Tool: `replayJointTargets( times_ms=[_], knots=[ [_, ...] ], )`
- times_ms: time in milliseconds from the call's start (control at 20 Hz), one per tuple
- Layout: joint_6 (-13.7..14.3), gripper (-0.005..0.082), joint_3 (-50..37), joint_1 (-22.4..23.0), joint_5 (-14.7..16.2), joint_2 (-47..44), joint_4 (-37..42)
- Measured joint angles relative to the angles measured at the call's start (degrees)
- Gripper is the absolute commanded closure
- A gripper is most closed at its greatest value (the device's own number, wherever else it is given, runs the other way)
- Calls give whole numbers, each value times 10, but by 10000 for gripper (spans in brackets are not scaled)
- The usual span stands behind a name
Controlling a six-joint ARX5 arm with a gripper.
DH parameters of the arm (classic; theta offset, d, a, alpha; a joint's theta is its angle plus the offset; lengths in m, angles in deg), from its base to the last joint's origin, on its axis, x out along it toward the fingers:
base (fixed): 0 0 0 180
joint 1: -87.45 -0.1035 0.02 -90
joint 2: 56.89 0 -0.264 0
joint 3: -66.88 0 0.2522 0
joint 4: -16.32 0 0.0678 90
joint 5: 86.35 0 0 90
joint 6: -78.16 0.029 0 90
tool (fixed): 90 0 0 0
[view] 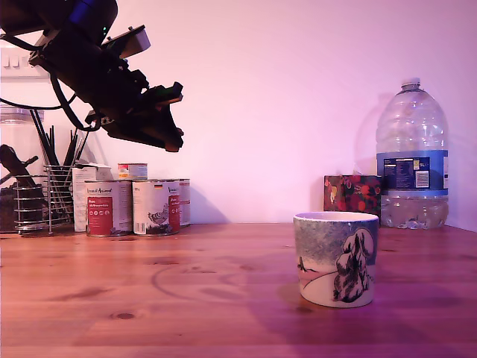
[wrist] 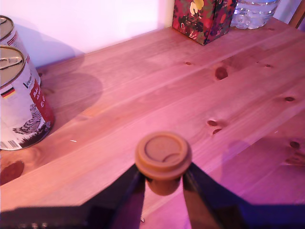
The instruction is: Pick up the coffee capsules from the table one by one and drop them inside the nearest coffee cup
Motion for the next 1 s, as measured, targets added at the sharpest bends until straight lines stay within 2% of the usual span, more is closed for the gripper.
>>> replayJointTargets(
  times_ms=[650,1000],
  knots=[
    [-2,603,0,8,-1,4,-16],
    [6,603,-4,34,-1,59,-38]
  ],
)
